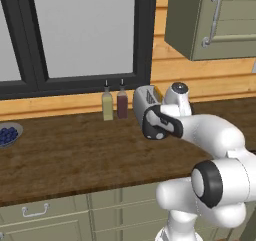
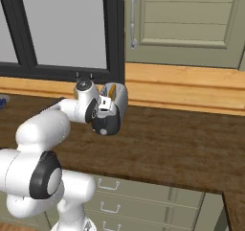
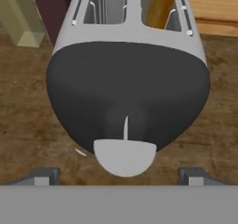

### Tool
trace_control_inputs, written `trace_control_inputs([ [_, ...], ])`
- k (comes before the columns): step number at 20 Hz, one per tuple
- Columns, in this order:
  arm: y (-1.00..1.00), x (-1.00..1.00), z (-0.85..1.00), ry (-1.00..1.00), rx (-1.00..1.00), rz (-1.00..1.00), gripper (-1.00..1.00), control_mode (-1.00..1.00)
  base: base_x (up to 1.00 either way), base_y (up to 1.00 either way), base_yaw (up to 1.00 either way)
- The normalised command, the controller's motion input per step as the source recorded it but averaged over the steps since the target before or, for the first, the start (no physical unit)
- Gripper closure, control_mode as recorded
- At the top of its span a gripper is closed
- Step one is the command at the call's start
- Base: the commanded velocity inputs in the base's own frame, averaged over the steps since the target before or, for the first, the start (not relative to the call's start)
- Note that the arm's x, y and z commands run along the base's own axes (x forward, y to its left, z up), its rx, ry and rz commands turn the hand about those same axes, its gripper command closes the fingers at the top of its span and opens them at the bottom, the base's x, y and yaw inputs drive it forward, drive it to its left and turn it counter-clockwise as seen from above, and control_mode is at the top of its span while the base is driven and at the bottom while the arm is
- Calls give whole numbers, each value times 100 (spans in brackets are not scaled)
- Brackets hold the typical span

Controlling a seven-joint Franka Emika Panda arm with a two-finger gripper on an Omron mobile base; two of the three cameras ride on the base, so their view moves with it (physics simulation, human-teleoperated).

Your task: Start the toaster. Once the lever pops up, take the bread to the plate on the dining counter.

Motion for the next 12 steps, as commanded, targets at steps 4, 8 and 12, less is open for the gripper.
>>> trace_control_inputs([
  [4, 0, 23, -6, 0, 2, 0, -100, -100, 0, 0, 0],
  [8, 0, 28, -15, -1, 0, 0, -100, -100, 0, 0, 0],
  [12, 0, 11, -14, 0, 0, 0, -100, -100, 0, 0, 0],
])
